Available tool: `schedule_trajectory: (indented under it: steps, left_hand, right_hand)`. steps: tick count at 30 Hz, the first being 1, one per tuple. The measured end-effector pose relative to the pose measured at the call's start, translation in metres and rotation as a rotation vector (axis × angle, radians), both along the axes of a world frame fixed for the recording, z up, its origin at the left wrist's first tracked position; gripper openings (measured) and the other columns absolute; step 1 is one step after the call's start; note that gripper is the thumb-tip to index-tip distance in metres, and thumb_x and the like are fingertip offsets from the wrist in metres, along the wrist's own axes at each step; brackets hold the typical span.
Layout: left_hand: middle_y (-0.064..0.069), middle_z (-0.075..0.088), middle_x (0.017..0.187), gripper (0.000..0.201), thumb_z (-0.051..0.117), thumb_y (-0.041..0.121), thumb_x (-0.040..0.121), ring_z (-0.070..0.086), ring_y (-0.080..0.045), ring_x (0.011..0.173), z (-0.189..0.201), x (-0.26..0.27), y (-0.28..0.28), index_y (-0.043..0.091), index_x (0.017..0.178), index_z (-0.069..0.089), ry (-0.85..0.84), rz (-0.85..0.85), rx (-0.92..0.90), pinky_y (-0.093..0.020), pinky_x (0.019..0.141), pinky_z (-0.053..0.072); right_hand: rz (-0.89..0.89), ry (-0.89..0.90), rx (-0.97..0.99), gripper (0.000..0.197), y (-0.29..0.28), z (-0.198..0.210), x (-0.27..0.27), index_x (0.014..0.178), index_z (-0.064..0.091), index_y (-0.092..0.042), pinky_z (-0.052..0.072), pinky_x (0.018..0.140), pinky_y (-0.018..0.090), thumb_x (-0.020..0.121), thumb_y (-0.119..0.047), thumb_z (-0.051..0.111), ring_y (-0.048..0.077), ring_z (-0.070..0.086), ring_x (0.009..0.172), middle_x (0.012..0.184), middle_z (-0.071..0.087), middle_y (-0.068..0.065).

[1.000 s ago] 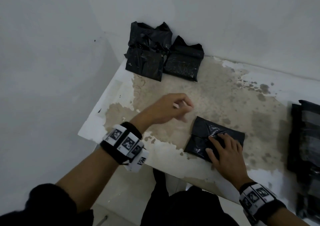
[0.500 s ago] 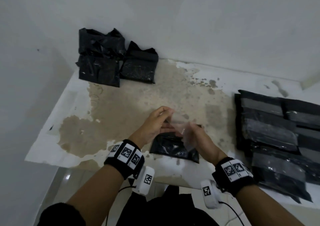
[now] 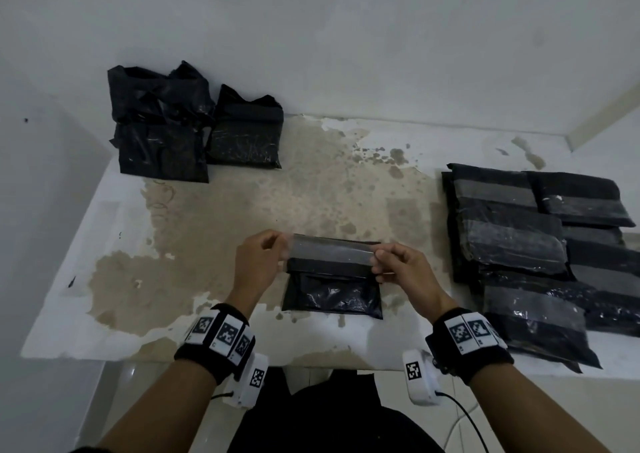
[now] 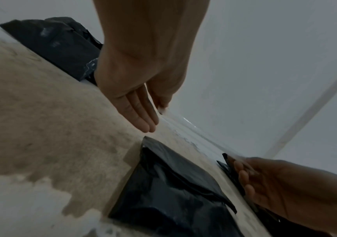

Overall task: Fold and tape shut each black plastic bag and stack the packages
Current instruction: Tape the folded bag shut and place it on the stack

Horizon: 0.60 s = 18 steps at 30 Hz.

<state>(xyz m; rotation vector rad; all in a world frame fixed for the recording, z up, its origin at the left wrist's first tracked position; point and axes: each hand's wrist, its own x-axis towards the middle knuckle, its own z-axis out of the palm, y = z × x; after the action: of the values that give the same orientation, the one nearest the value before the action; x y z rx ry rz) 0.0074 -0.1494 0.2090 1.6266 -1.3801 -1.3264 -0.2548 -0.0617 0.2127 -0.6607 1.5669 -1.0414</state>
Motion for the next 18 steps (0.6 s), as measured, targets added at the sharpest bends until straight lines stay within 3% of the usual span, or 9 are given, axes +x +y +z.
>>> schedule_trajectory:
  steps: [8,13,18]
  left_hand:
    - [-0.012,0.068,0.084,0.013,0.066,0.018,0.097,0.068,-0.014,0.067,-0.02,0.005,0.016,0.006,0.101,0.067,0.146,-0.006,0.177,-0.027,0.062,0.059]
    - [-0.011,0.071,0.087,0.009,0.066,0.018,0.097,0.069,-0.012,0.068,-0.034,0.008,0.024,0.01,0.097,0.068,0.085,-0.016,0.21,-0.025,0.059,0.057]
    - [-0.009,0.073,0.087,0.01,0.064,0.019,0.098,0.069,-0.014,0.067,-0.041,0.008,0.028,0.01,0.095,0.068,0.056,-0.009,0.221,-0.026,0.059,0.056]
  right_hand:
    - [-0.059,0.004,0.009,0.016,0.009,-0.015,0.003,0.113,0.067,-0.001,0.06,0.066,0.029,0.1,-0.004,0.059,0.016,0.066,0.069,0.077,0.068,0.009]
    - [-0.117,0.013,0.061,0.008,0.019,-0.026,0.002,0.103,0.065,-0.001,0.06,0.065,0.027,0.098,-0.006,0.064,0.016,0.069,0.071,0.083,0.073,0.013]
    - [-0.148,0.056,0.056,0.007,0.025,-0.033,0.001,0.093,0.067,-0.006,0.06,0.063,0.029,0.098,-0.006,0.063,0.015,0.067,0.065,0.074,0.069,0.01]
